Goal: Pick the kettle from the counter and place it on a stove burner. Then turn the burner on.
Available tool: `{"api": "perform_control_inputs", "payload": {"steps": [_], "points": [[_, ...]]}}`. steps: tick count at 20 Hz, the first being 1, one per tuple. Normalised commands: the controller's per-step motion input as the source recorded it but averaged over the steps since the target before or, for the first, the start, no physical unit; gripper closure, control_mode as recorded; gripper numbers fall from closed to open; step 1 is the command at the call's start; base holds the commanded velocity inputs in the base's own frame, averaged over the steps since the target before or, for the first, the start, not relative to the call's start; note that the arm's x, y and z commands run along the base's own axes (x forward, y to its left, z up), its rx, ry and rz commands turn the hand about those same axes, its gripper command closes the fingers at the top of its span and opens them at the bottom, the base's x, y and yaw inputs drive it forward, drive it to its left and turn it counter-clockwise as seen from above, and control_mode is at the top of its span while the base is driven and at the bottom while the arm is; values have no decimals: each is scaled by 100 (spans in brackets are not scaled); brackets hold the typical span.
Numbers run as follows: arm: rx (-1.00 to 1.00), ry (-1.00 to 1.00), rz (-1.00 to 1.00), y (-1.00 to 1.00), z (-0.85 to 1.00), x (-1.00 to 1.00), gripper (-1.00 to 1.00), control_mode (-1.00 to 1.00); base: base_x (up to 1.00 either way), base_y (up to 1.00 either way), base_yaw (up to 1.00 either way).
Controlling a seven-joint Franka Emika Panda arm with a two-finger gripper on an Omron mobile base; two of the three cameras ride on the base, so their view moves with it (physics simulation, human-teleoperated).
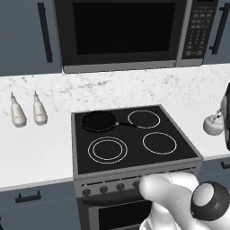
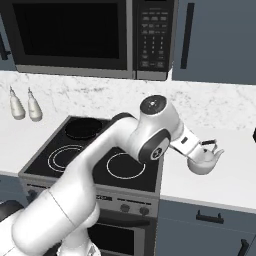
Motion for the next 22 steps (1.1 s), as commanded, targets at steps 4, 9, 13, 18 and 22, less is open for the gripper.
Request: {"api": "perform_control_inputs", "payload": {"steps": [4, 9, 13, 18, 22], "points": [[23, 2, -10, -91, 0, 82, -100, -100, 0, 0, 0], [23, 12, -9, -26, 0, 84, -100, -100, 0, 0, 0], [18, 2, 1, -24, -18, 20, -100, -100, 0, 0, 0], [6, 0, 0, -10, -43, 0, -100, -100, 0, 0, 0], [3, 0, 0, 0, -8, 4, -100, -100, 0, 0, 0]]}}
